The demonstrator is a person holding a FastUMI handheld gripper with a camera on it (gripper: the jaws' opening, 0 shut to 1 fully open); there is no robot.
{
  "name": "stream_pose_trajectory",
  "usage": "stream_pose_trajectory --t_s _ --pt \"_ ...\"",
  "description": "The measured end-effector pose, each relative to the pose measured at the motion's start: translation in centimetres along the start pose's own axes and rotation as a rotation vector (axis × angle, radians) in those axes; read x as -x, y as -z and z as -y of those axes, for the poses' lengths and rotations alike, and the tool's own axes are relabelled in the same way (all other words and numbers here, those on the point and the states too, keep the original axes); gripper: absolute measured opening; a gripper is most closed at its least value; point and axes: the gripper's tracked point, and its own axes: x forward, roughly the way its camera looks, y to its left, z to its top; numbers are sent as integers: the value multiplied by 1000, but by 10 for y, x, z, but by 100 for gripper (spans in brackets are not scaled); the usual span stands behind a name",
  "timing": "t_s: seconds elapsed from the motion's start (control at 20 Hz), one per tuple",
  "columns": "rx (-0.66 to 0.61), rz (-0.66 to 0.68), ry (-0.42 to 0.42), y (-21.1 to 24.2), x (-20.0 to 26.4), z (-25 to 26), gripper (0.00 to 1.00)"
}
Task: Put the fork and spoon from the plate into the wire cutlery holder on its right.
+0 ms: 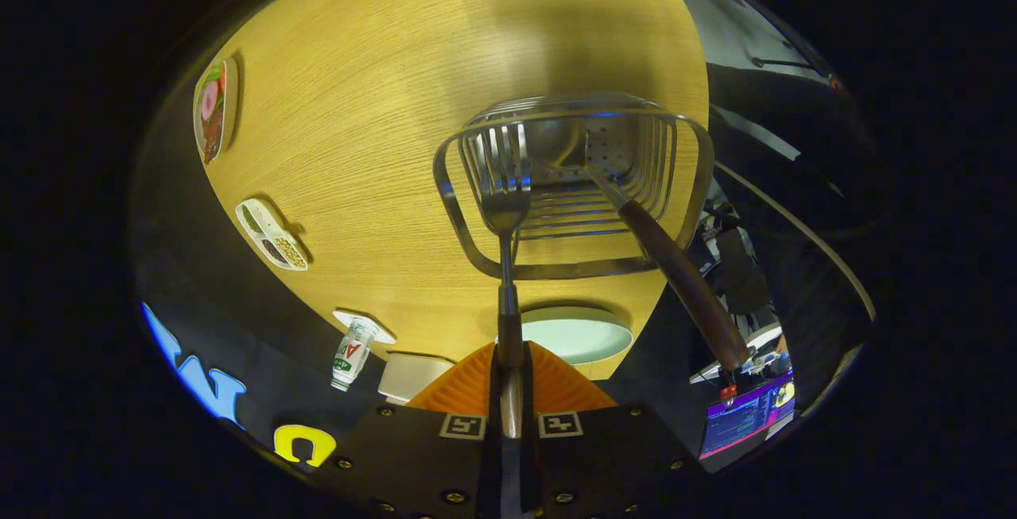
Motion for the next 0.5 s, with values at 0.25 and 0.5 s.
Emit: stream_pose_trajectory --t_s 0.25,0.5 --pt "19 -9 -7 15 -2 -3 70" --pt "73 33 4 29 8 -11 76"
